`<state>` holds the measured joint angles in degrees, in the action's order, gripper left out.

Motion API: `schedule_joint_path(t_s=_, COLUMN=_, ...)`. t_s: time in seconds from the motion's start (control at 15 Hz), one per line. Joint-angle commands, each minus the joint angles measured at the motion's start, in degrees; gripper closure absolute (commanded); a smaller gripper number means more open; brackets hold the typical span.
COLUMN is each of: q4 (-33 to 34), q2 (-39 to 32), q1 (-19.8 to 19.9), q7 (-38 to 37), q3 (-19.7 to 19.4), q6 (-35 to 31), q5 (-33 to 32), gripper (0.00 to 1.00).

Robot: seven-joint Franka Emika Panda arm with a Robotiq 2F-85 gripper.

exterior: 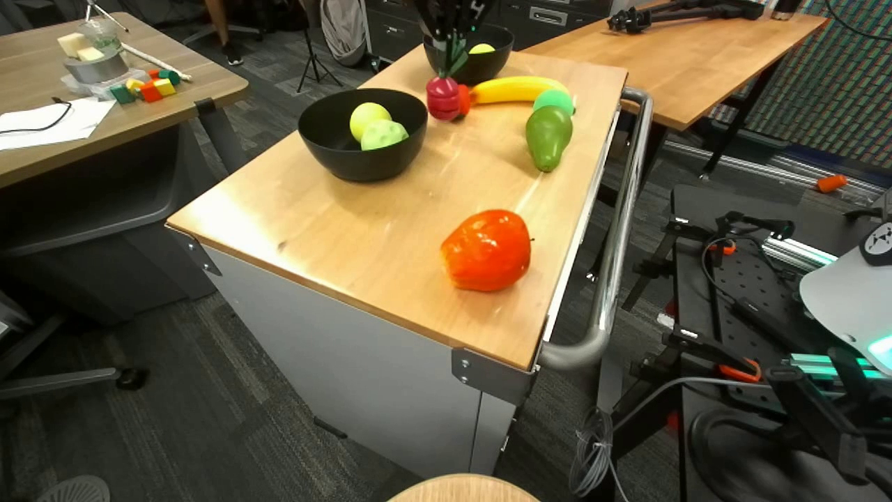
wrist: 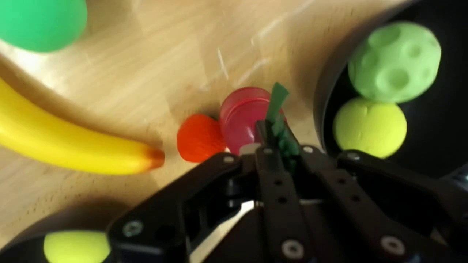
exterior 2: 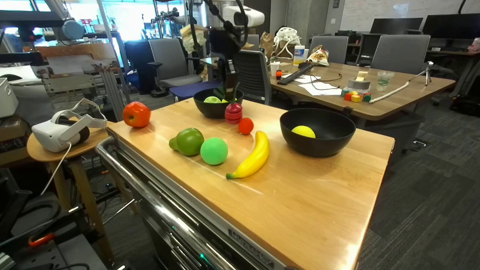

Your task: Put the fruits and vegetables in the black bowls

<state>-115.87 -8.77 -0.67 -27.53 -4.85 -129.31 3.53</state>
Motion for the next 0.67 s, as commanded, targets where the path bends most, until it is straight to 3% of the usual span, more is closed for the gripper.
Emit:
schedule_joint_path(t_s=0.0, q4=6.2, q2=-0.3, q1=0.9, q7=-4.6, q3=-2.1, q6=-3.2, q5=-7.8, gripper=0.99)
schedule_joint_path(t_s=0.33, q4=17.1, q2=-4.1, q1=2.4, q7=-9.4, q3=-5.6, q6=-0.6, q5=-19.1, gripper=0.99)
schedule_joint_path(t_s=0.6, q4=21.9, q2=-9.1, q1=3.6, q7=-9.2, q3=-6.3, q6=3.7, q5=-17.3, gripper=0.99)
